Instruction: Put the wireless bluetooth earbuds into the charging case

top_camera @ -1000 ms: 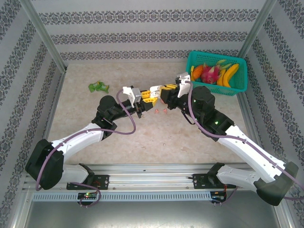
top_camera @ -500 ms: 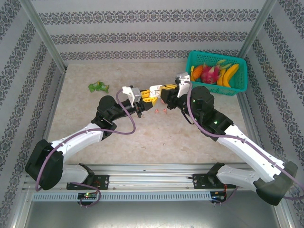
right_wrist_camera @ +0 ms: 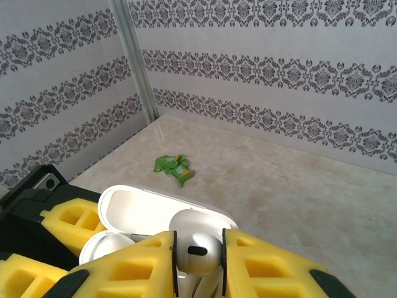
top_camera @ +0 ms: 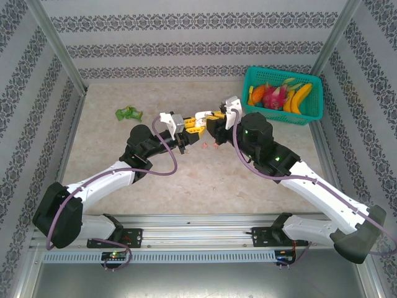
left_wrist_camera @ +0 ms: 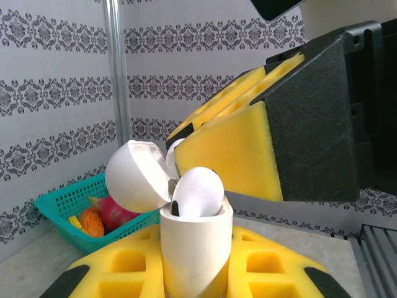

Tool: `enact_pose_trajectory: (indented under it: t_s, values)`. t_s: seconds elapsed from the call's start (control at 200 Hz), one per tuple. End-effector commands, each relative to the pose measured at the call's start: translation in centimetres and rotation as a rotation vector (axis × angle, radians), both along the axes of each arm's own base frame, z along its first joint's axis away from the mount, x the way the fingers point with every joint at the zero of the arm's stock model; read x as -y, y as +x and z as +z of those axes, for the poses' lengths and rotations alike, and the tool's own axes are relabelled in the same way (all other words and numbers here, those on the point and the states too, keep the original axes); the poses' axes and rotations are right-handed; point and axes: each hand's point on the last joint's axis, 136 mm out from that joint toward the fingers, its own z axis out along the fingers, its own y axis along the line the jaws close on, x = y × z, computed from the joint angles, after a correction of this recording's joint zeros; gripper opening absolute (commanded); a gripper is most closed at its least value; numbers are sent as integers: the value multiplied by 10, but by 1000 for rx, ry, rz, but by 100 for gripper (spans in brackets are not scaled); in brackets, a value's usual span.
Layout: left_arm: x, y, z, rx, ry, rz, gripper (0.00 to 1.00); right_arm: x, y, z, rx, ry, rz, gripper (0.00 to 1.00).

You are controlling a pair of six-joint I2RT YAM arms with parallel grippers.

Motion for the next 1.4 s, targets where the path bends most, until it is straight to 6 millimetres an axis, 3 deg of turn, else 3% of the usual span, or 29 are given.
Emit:
enact_pose_trajectory:
  t_s: [0.0, 0.46, 1.189, 1.394]
  values:
    - [4, -11, 31, 79, -52, -33, 0, -11, -11, -5, -19, -20, 60, 26]
    - [7, -7, 23, 57, -42, -32, 0, -2, -9, 14, 5, 25, 10, 44]
    - [7, -6, 16, 45, -37, -29, 0, 30, -5, 41, 13, 148, -88, 52]
    - [7, -7, 7, 32, -22, -35, 0, 44, 16, 49, -70, 211, -135, 53]
